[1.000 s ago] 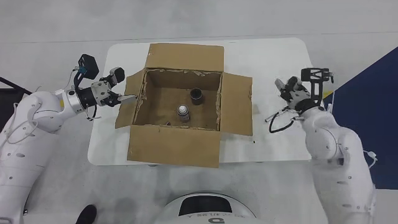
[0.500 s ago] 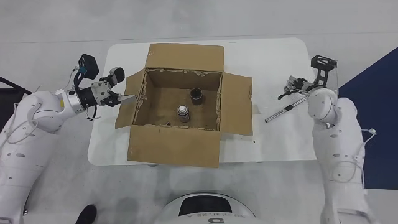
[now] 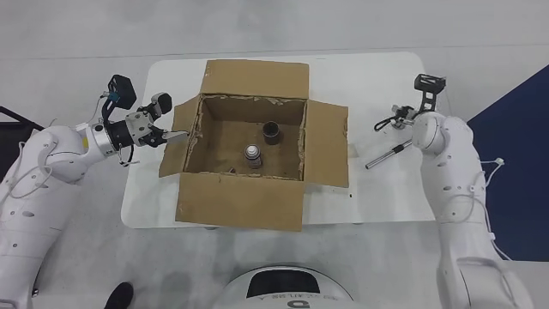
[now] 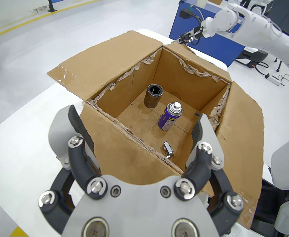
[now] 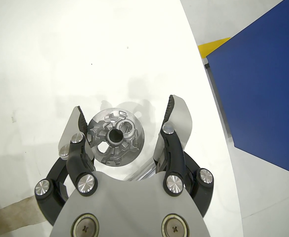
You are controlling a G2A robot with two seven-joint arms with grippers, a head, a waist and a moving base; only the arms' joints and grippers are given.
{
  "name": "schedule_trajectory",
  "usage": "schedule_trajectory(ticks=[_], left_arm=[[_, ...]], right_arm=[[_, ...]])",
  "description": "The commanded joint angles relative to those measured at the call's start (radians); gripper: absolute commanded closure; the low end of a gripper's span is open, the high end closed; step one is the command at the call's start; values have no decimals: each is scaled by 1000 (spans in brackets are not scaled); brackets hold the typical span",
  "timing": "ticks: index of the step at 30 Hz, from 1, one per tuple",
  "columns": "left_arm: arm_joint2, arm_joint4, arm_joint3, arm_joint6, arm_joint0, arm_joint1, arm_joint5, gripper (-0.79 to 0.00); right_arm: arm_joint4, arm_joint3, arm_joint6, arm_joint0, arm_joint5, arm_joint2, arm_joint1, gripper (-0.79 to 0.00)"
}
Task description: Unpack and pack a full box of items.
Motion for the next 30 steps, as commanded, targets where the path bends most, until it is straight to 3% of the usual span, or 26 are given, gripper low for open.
schedule_trajectory(ticks=[1,2,3,4,9,17,19,24,30], left_arm=[[0,0,0,0,0,0,0,-785],[0,0,0,0,0,0,0,-785],[0,0,0,0,0,0,0,-785],[0,0,0,0,0,0,0,-785],[0,0,0,0,0,0,0,-785],[0,0,0,0,0,0,0,-785],[0,0,0,0,0,0,0,-785],[0,0,0,0,0,0,0,-785],[0,0,0,0,0,0,0,-785]], right_arm=[[-1,13,1,6,-3,-6,-1,-314],[-3,15,3,6,-3,-8,-1,-243],[-4,15,6,5,-2,-9,-1,-58],[-5,14,11,3,-1,-10,-1,0],[5,-70,-6,-45,-1,2,1,0],[26,-411,-123,-260,-24,57,6,0],[75,-507,-184,-323,-85,75,7,0],[235,-753,-343,-508,-390,111,13,0],[209,-897,-300,-577,-653,23,25,0]])
